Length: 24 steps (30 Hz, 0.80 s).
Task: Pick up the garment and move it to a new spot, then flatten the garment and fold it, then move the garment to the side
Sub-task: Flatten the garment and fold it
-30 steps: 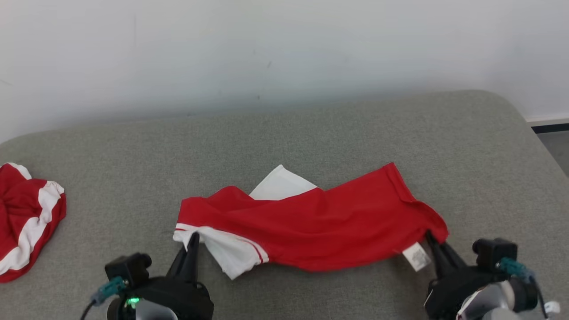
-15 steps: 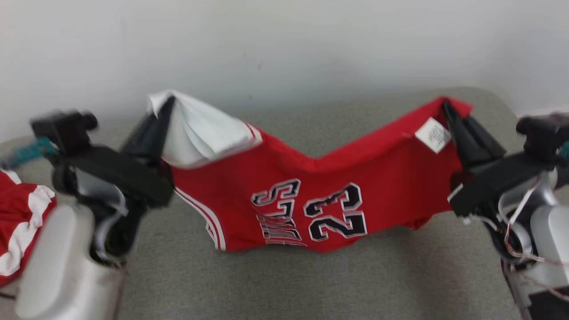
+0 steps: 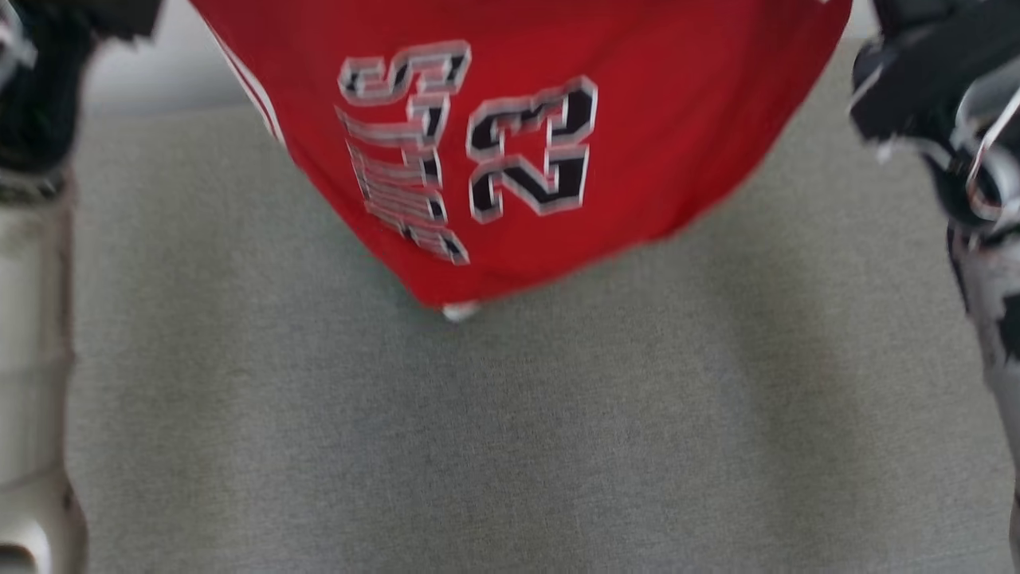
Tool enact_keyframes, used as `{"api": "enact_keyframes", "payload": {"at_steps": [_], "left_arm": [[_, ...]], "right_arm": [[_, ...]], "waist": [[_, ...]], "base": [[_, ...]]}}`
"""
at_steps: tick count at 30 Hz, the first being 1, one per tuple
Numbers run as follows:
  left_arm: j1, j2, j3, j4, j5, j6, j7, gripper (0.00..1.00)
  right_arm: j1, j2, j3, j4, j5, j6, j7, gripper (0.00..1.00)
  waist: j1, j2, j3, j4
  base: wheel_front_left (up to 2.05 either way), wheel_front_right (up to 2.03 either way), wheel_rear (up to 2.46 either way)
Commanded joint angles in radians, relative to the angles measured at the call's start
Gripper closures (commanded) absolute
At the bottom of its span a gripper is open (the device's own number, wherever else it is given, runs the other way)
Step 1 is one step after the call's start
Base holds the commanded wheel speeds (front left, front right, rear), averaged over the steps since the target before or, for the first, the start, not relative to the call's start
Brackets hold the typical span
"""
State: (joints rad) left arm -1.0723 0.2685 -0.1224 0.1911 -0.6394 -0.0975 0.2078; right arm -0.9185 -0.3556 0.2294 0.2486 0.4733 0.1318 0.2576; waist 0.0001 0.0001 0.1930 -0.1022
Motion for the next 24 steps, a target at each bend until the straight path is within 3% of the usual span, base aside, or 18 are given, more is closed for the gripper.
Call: {"api": "enact_keyframes", "payload": {"at_steps": [1, 5, 9, 14, 19, 24], "left_arm": [[-0.078, 0.020, -0.005, 0.011, 0.035, -0.003, -0.021, 1.00], [-0.254, 0.068, -0.016, 0.046, 0.122, -0.008, -0.098, 1.00], [-0.432, 0.110, -0.039, 0.081, 0.214, -0.015, -0.219, 1.00], [-0.577, 0.098, -0.062, 0.111, 0.258, -0.023, -0.377, 1.00], [-0.540, 0.082, -0.105, 0.160, 0.223, -0.030, -0.421, 1.00], [-0.418, 0.080, -0.142, 0.184, 0.157, -0.032, -0.450, 1.00]], "right_arm": [[-0.087, 0.013, -0.005, 0.036, -0.014, -0.002, -0.025, 1.00], [-0.283, 0.072, -0.029, 0.144, -0.046, -0.002, -0.099, 1.00], [-0.468, 0.144, -0.128, 0.235, -0.102, -0.002, -0.248, 1.00], [-0.597, 0.169, -0.181, 0.302, -0.250, -0.002, -0.444, 1.00], [-0.609, 0.161, -0.162, 0.360, -0.357, -0.002, -0.507, 1.00], [-0.558, 0.151, -0.065, 0.452, -0.397, -0.002, -0.517, 1.00]], "waist": [[-0.0001, -0.0001, 0.211, -0.021], [-0.0001, -0.0001, 0.359, -0.056], [-0.0001, -0.0001, 0.470, -0.097], [-0.0001, -0.0001, 0.565, -0.114], [-0.0001, -0.0001, 0.622, -0.099], [-0.0001, -0.0001, 0.616, -0.067]], "base": [[0.00, 0.00, 0.00], [0.00, 0.00, 0.00], [0.00, 0.00, 0.00], [0.00, 0.00, 0.00], [0.00, 0.00, 0.00], [0.00, 0.00, 0.00]]}}
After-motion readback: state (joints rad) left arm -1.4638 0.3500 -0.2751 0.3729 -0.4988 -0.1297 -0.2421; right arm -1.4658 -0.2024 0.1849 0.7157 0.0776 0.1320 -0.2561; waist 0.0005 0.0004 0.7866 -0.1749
